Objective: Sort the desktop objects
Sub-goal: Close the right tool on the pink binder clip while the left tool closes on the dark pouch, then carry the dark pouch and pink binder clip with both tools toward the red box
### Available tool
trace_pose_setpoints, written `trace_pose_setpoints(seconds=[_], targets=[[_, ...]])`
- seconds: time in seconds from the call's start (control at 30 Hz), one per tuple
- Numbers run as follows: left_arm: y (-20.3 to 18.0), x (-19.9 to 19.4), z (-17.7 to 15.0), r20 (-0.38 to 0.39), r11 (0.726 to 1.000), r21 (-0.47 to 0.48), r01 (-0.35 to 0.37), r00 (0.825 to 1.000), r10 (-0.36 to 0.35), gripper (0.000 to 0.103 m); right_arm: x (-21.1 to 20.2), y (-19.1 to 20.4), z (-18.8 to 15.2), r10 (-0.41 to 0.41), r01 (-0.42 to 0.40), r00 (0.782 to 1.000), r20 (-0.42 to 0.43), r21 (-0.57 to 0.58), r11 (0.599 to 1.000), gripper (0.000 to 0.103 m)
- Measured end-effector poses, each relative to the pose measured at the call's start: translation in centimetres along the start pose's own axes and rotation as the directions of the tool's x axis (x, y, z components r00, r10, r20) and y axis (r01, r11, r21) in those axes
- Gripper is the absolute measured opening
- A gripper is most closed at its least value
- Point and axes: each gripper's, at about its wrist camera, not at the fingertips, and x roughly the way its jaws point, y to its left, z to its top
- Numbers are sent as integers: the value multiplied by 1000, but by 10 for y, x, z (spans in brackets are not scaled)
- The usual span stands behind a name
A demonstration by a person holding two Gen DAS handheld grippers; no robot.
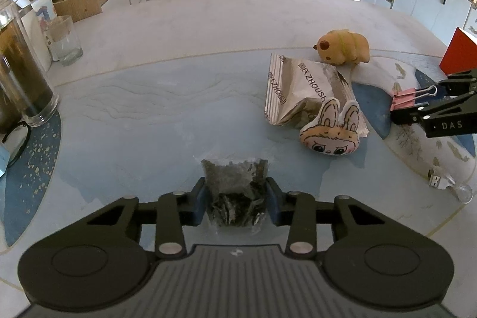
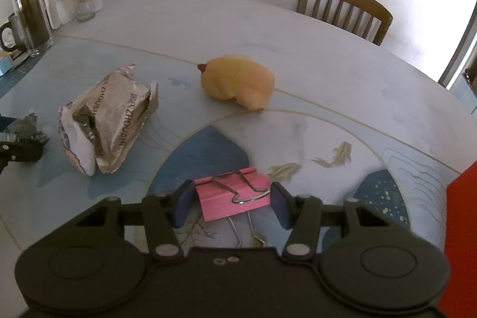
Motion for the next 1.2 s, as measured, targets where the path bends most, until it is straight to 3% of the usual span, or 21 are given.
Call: trace_pose_setpoints(seconds=[0.6, 1.2], targets=[[-25, -21, 12, 43, 999, 33, 12, 999, -13, 36, -33, -17, -10, -45, 44, 999, 22, 30, 999, 54], [-81, -49, 26, 69, 993, 93, 72, 995, -79, 36, -88, -42, -27, -80, 74, 995, 58, 88, 993, 54]])
